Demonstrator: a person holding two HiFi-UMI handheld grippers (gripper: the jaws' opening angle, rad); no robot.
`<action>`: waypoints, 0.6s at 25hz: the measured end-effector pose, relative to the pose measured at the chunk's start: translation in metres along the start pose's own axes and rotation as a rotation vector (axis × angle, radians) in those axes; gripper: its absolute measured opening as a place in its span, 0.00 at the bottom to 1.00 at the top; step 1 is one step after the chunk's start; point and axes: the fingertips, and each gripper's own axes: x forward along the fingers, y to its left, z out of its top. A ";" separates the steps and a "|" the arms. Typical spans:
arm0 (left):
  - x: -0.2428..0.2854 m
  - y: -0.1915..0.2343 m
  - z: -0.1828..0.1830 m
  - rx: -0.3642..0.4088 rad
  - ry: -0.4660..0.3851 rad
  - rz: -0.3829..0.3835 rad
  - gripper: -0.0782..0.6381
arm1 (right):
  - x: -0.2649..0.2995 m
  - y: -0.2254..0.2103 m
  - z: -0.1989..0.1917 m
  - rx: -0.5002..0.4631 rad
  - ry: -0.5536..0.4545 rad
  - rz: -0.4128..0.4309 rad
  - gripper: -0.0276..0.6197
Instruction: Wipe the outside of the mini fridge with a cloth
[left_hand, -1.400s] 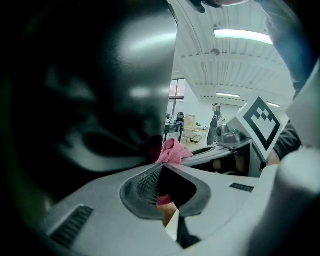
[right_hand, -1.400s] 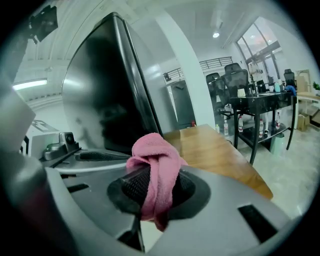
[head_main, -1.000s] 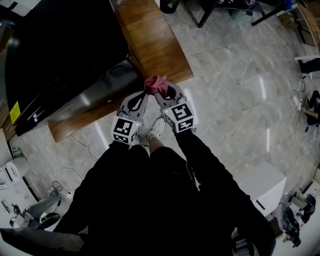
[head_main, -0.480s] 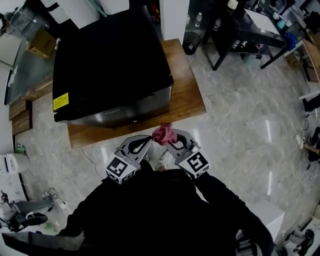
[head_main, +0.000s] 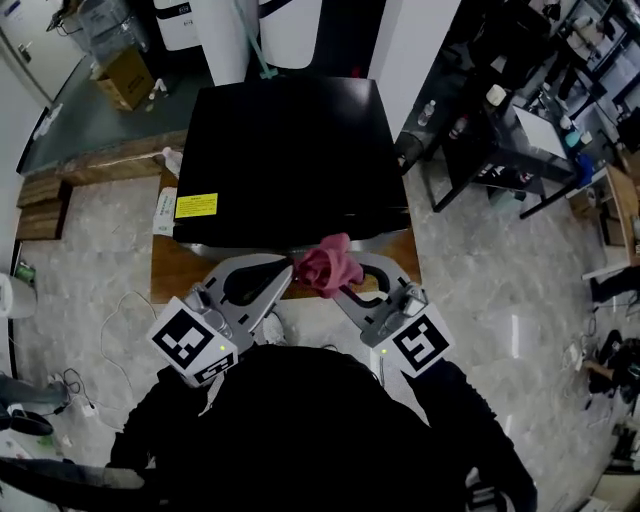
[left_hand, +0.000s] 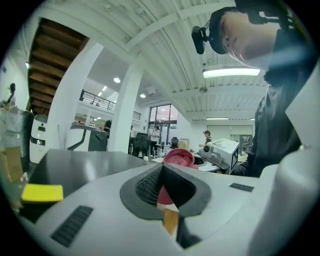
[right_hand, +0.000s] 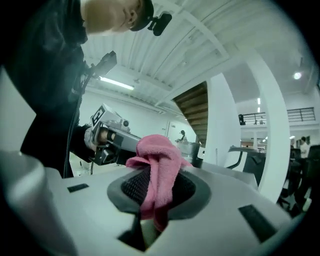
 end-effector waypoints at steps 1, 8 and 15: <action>-0.006 0.014 0.020 0.024 -0.018 0.022 0.11 | 0.011 -0.007 0.017 -0.020 0.011 0.014 0.18; -0.047 0.105 0.116 0.160 -0.120 0.149 0.11 | 0.095 -0.040 0.114 -0.270 0.133 0.061 0.18; -0.062 0.206 0.150 0.226 -0.134 0.250 0.11 | 0.197 -0.069 0.151 -0.298 0.302 0.111 0.18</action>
